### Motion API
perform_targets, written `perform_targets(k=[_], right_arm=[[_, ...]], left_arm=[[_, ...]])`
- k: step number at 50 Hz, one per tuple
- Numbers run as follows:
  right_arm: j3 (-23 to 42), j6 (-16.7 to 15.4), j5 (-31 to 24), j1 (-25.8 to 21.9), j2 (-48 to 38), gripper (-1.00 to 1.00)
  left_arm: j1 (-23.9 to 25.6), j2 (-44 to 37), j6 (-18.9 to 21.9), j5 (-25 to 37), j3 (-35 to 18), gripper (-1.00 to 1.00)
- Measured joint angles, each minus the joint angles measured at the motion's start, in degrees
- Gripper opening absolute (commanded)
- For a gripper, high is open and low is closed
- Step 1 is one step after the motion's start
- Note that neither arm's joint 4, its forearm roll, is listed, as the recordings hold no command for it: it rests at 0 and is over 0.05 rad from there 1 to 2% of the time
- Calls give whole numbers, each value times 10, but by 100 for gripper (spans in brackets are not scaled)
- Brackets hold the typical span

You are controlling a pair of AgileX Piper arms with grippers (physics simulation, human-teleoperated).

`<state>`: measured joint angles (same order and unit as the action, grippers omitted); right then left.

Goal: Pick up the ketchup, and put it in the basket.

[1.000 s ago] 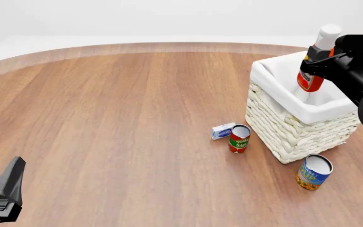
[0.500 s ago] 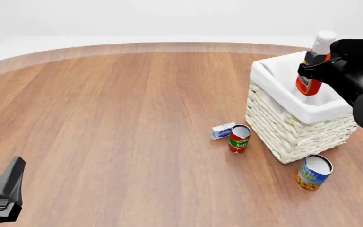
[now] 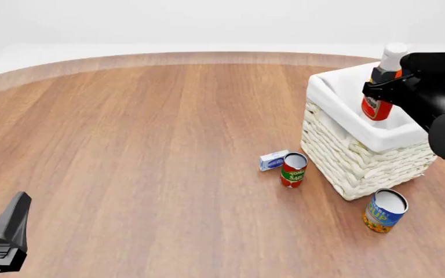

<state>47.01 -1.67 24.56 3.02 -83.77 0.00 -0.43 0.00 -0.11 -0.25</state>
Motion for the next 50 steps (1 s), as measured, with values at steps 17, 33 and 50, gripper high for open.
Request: perform_targets(k=[17, 33, 50], right_arm=[[-1, -1, 1, 3, -2, -100], [2, -4, -1, 3, -9, -100], [8, -7, -3, 2, -21, -100]], left_arm=[[0, 0, 0, 0, 0, 100], [0, 0, 0, 0, 0, 100], [0, 0, 0, 0, 0, 100]])
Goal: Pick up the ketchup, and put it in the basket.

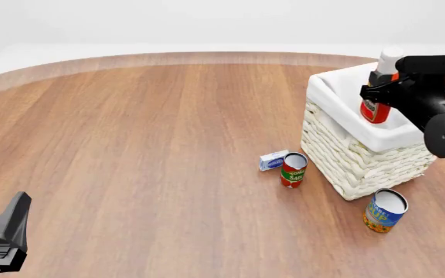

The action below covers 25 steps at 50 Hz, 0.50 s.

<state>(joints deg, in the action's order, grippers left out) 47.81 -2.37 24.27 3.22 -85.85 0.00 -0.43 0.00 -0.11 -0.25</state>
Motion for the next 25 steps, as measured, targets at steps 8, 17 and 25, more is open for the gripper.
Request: perform_targets(k=[8, 17, 25], right_arm=[[1, 0, 0, 0, -3, -100], [3, -1, 0, 0, -8, -100], [5, -3, -1, -1, -15, -100]], left_arm=[[0, 0, 0, 0, 0, 100], [0, 0, 0, 0, 0, 100], [0, 0, 0, 0, 0, 100]])
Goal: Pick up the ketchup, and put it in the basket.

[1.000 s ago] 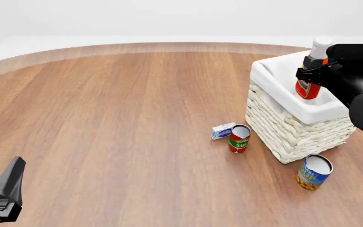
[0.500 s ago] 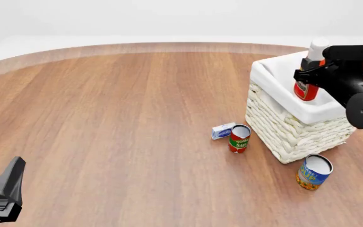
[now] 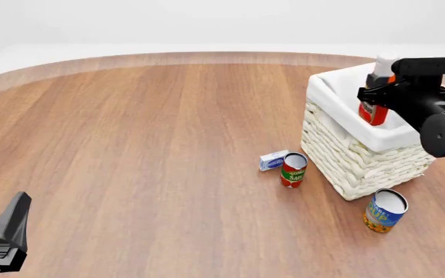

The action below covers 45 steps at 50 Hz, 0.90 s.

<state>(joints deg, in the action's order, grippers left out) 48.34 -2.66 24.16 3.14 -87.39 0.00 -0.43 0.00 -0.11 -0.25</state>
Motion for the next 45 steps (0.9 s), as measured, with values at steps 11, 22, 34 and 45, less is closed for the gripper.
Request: perform_targets(k=[11, 22, 34, 45], right_arm=[[4, 1, -2, 0, -10, 100], [8, 10, -3, -1, -14, 100], [9, 15, -2, -2, -14, 100], [11, 16, -6, -3, -9, 100]], left_arm=[[0, 0, 0, 0, 0, 100], [0, 0, 0, 0, 0, 100], [0, 0, 0, 0, 0, 100], [0, 0, 0, 0, 0, 100]])
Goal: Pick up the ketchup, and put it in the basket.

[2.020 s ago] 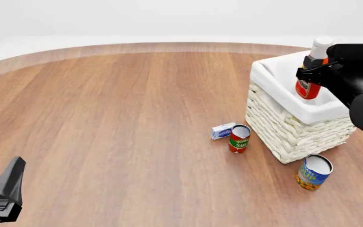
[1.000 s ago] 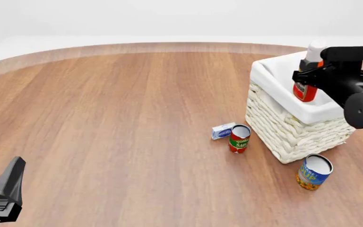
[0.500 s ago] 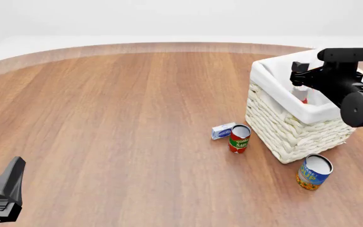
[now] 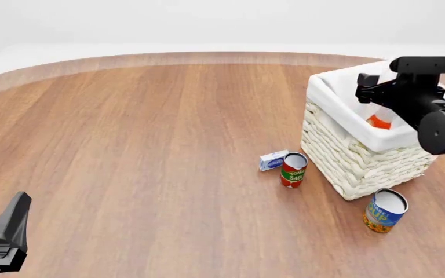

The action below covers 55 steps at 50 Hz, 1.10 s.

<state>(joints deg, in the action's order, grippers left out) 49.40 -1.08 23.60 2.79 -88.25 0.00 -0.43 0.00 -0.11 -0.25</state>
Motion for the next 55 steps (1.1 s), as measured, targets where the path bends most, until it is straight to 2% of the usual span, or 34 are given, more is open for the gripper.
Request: perform_targets(k=[55], right_arm=[[-19, 4, 4, -3, 52, 100]], left_arm=[[0, 0, 0, 0, 0, 100]])
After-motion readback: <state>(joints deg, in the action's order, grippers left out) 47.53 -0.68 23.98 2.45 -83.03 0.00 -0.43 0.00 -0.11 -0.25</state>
